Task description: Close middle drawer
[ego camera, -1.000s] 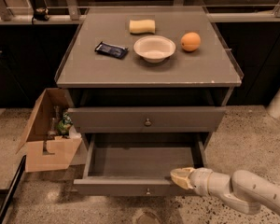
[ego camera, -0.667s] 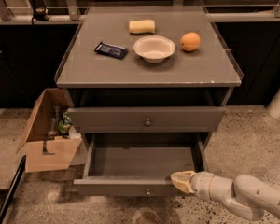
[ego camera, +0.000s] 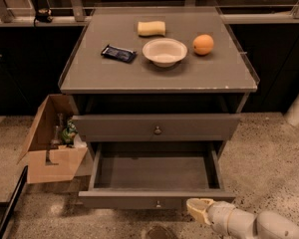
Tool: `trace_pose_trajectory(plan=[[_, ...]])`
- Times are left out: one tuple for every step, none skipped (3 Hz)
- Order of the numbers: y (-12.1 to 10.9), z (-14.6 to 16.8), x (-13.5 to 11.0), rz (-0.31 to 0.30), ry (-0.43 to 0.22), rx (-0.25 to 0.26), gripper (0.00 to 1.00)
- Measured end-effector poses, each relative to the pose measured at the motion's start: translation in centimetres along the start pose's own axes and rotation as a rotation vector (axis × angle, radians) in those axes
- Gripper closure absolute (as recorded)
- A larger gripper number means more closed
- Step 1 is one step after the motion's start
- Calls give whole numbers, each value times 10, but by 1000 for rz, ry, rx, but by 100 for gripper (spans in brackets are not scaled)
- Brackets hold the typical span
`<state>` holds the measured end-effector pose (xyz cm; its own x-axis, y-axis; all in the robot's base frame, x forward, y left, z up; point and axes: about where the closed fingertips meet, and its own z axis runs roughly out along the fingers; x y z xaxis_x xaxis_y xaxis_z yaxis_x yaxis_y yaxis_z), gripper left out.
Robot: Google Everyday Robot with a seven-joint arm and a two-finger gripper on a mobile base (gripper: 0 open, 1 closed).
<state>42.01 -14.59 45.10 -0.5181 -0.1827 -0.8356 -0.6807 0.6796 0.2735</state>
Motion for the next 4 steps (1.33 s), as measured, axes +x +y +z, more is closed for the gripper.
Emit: trace_pose_trajectory(plan=[[-9, 9, 15, 1, 24, 33, 100], [-30, 30, 19, 4, 37, 28, 100], [-42, 41, 18, 10, 39, 16, 100], [-42, 41, 18, 10, 39, 16, 100]])
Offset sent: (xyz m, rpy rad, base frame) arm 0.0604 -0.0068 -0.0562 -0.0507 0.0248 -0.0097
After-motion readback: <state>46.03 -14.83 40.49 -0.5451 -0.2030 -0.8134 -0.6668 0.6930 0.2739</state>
